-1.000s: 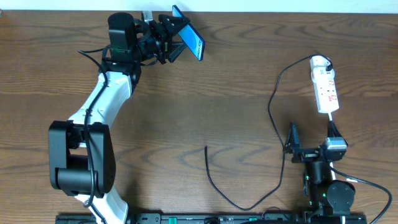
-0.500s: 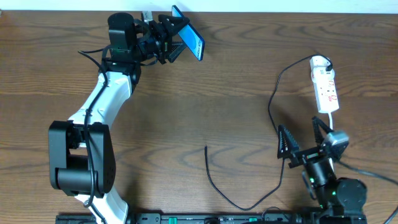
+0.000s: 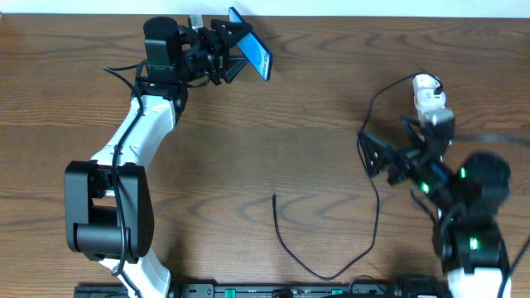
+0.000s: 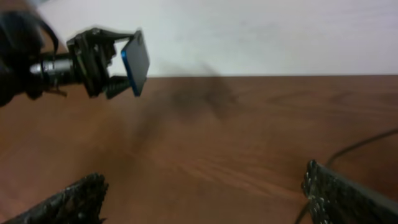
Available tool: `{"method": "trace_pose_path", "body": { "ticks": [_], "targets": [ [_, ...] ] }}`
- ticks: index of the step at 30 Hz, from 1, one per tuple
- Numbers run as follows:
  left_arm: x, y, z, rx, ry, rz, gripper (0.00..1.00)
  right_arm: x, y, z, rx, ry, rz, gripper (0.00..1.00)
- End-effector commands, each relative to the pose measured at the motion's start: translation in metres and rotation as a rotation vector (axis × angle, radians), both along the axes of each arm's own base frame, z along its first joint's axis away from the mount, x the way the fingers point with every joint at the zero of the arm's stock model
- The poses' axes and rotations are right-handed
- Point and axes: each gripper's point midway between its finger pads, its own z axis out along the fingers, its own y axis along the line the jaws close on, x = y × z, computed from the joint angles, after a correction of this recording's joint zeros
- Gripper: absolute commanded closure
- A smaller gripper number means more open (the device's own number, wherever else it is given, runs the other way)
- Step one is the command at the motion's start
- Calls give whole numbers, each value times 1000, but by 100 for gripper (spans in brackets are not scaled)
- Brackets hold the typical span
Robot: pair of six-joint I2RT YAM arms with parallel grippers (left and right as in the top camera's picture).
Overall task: Plug charger to phone and switch on socket
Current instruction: 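Raise the right arm and move the open right gripper toward the phone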
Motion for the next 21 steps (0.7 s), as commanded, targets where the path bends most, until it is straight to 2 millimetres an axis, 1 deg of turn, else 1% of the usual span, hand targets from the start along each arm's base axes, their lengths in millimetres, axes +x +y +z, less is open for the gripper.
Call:
{"method": "trace_pose_path", "body": {
  "ticks": [1, 4, 9, 10, 16, 21],
  "targets": [
    [-4, -1, 24, -12, -53, -11, 92, 10, 25, -4, -27, 15, 180, 1],
    [-4, -1, 24, -12, -53, -10, 93, 28, 36, -18, -22, 70, 272, 1],
    [-4, -1, 24, -14, -50, -9, 92, 49, 50, -33, -27, 112, 341, 1],
    [-4, -1, 24, -13, -50, -6, 93, 53, 56, -35, -38, 111, 362, 1],
    [-4, -10, 23, -4, -51, 4, 93, 62, 84, -30, -104, 46, 460, 1],
    [-7, -24, 22, 0, -51, -10, 93, 68, 99, -27, -138, -26, 507, 1]
  ]
}}
